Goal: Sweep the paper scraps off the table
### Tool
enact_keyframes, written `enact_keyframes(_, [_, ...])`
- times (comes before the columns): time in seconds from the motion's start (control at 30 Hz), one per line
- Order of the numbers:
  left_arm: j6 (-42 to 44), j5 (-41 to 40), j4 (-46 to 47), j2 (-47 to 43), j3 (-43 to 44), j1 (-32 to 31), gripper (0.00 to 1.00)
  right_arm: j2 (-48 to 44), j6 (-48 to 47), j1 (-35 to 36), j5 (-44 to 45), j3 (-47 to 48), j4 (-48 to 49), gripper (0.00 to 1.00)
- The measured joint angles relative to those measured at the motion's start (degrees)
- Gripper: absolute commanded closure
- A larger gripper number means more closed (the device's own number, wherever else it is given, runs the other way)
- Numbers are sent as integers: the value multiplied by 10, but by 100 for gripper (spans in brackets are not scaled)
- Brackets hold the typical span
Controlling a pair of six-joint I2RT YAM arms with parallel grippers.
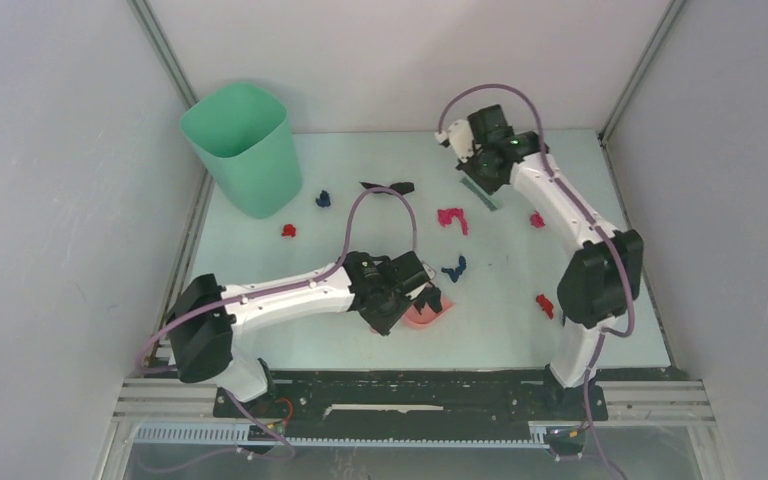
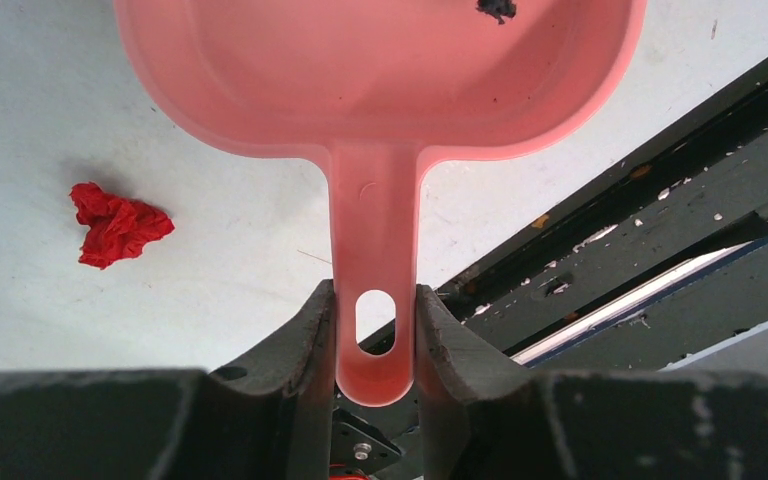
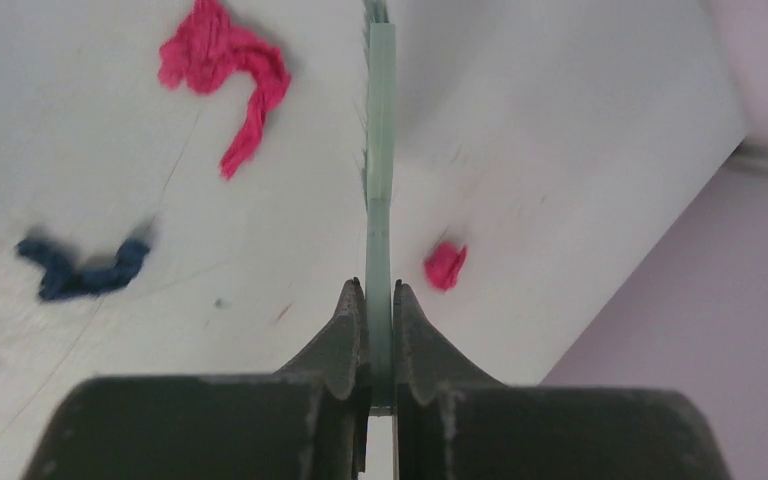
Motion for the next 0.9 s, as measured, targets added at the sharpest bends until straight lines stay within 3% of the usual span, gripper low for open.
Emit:
enact_keyframes(0.17, [0, 0, 0, 13, 0, 0, 100, 76, -72, 53, 50, 20, 65, 100])
enact_keyframes(0.33, [2, 0, 2, 60, 7, 3, 100, 137, -96, 82, 52, 76, 25, 100])
enact_keyframes(0.53, [13, 7, 14, 107, 44, 20, 100, 119, -68, 102, 11, 77, -66, 100])
enact_keyframes(0.73, [22, 9, 24, 152, 94, 38, 100, 33, 0, 132, -73, 19, -146, 100])
enact_keyframes(0.9, [21, 7, 29, 182, 136, 40, 100, 17, 54, 128, -125, 8, -175, 100])
